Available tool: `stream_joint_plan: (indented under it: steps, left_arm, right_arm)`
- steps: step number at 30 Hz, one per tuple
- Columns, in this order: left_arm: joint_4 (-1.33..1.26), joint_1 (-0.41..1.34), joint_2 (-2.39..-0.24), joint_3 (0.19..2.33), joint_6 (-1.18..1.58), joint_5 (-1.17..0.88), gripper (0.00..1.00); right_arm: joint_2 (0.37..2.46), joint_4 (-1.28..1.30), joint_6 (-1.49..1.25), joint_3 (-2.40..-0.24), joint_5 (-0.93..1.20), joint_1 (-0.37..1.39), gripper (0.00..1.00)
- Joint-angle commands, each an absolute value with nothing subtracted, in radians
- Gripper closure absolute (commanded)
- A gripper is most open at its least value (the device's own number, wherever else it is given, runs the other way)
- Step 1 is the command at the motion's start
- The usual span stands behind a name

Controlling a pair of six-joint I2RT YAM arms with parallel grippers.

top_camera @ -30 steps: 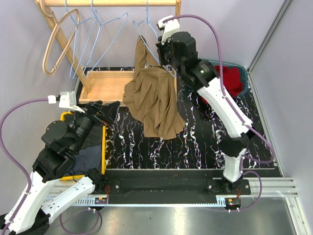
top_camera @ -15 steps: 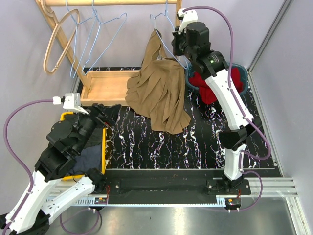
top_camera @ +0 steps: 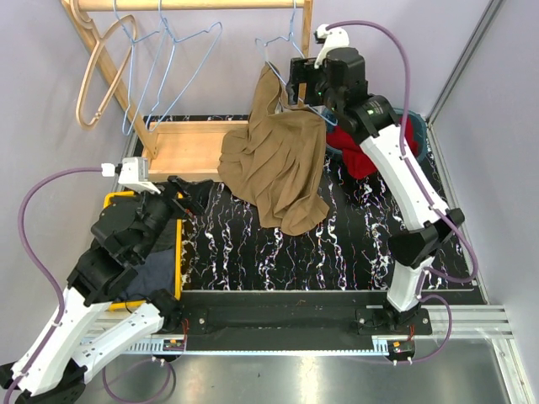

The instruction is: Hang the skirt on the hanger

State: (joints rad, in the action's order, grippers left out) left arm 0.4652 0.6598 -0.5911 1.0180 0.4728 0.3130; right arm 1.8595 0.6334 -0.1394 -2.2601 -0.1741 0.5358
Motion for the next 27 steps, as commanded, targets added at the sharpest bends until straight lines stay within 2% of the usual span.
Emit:
stream_joint_plan:
  steps: [1,5,8,14,18,23,26,27]
  left_arm:
    - [0.433,0.661,-0.617,1.003,0.48,0.353,0.01]
    - [0.446,0.661,-0.634,0.994,0.52,0.423,0.01]
    - [0.466,0.661,-0.649,0.988,0.532,0.462,0.01]
    - [0.483,0.661,-0.675,0.962,0.545,0.492,0.01]
    - [0.48,0.661,-0.706,0.942,0.549,0.488,0.01]
    - [0.473,0.661,-0.735,0.925,0.545,0.453,0.01]
    - [0.43,0.661,-0.736,0.904,0.512,0.405,0.01]
    - [0.419,0.661,-0.738,0.896,0.506,0.399,0.01]
  right_arm:
    - [1.73,0.58,-0.141,-2.315,-0.202,0.531,0.0]
    - [1.692,0.664,-0.133,-2.347,-0.193,0.531,0.0]
    - [1.609,0.683,-0.132,-2.242,-0.193,0.531,0.0]
    - [1.35,0.627,-0.153,-1.759,-0.317,0.511,0.0]
    - [1.252,0.624,-0.216,-1.576,-0.31,0.425,0.0]
    - [1.273,0.544,-0.256,-1.418,-0.229,0.247,0.0]
    - [1.348,0.393,-0.241,-1.376,-0.137,0.12,0.0]
    - [1.43,0.378,-0.259,-1.396,-0.102,0.076,0.0]
